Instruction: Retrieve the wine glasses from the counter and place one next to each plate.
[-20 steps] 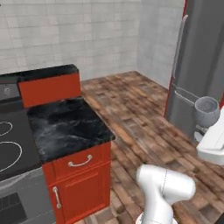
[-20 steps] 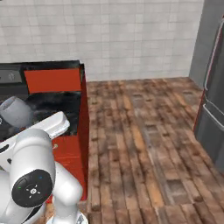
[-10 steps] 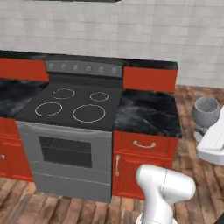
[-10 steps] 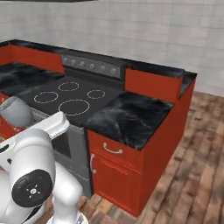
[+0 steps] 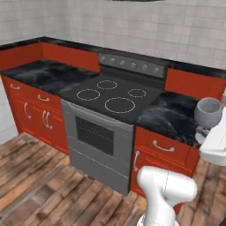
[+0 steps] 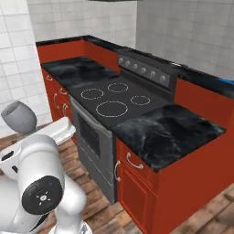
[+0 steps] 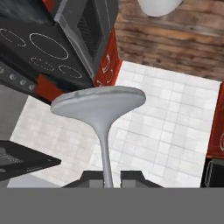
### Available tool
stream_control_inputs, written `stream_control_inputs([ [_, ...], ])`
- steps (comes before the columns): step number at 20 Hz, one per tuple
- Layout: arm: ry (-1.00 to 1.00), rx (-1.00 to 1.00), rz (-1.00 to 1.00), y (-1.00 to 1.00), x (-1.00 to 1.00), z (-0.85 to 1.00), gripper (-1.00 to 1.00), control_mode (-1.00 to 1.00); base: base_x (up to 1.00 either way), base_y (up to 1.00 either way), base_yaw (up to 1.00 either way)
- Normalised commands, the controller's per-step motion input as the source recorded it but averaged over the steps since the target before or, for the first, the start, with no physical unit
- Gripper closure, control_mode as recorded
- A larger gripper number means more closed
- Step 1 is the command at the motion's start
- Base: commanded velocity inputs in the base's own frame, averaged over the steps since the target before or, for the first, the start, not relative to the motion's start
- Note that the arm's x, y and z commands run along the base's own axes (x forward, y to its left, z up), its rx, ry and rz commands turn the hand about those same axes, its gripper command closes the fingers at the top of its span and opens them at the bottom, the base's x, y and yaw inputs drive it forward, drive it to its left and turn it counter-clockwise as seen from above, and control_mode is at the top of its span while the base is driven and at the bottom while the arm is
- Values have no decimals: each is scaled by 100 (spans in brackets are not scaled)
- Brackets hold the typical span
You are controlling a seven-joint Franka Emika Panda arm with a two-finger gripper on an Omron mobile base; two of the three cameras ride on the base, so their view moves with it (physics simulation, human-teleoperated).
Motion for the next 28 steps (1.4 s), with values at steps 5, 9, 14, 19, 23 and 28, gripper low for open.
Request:
stream_control_inputs([
  [5,0,0,0,0,0,0,100,100,-59,-100,24],
  [9,0,0,0,0,0,0,100,100,-40,-100,31],
  [14,0,0,0,0,0,0,100,100,-1,-100,33],
  [19,0,0,0,0,0,0,100,100,18,-100,32],
  [23,0,0,0,0,0,0,100,100,19,-100,30],
  [28,0,0,0,0,0,0,100,100,20,-100,24],
])
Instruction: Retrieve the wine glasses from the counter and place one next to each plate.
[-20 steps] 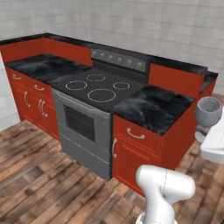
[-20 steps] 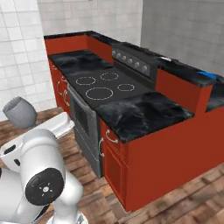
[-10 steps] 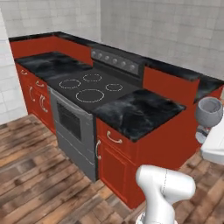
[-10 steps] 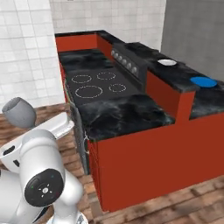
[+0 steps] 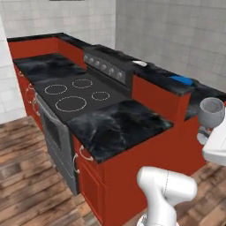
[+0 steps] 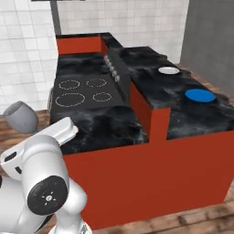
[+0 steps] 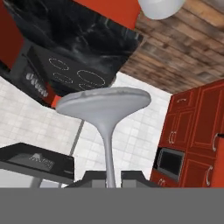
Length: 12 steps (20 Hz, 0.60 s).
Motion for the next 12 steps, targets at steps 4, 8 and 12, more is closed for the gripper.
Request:
stream_control_inputs([
  [4,0,0,0,0,0,0,100,100,5,-100,16],
  [8,0,0,0,0,0,0,100,100,0,-100,11],
  [12,0,0,0,0,0,0,100,100,0,-100,15],
])
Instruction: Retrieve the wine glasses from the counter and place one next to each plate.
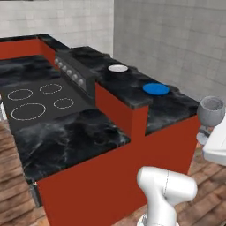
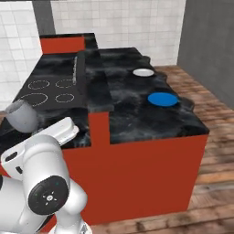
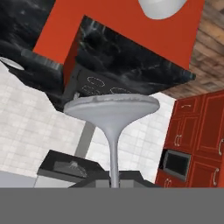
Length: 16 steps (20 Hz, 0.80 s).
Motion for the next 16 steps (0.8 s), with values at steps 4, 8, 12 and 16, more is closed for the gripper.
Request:
stream_control_inputs([
  [4,0,0,0,0,0,0,100,100,23,-100,27],
  [8,0,0,0,0,0,0,100,100,35,-100,34],
  [12,0,0,0,0,0,0,100,100,34,-100,44],
  [16,0,0,0,0,0,0,100,100,43,-88,41],
])
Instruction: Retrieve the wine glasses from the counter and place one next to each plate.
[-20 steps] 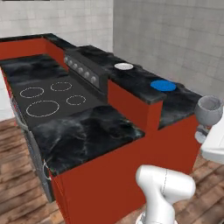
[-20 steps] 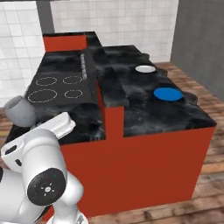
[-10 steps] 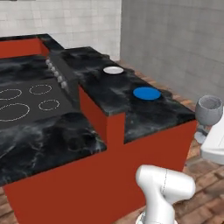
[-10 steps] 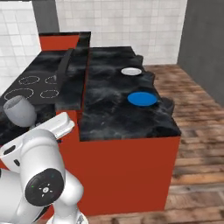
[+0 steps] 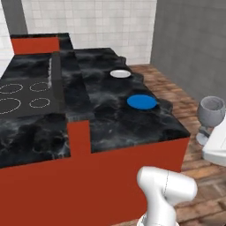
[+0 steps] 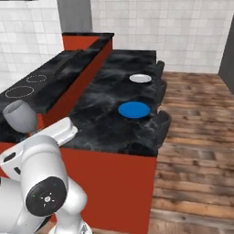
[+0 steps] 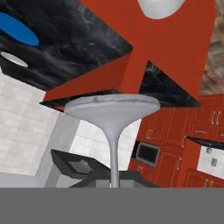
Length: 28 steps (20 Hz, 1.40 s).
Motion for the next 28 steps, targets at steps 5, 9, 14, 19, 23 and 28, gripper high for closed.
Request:
stream_control_inputs([
  [5,0,0,0,0,0,0,100,100,89,-19,23],
  [9,0,0,0,0,0,0,100,100,51,2,6],
  [14,0,0,0,0,0,0,100,100,16,-2,6],
  [19,0,0,0,0,0,0,100,100,0,-13,16],
  [23,0,0,0,0,0,0,100,100,11,-27,32],
  [28,0,0,0,0,0,0,100,100,18,-29,26],
])
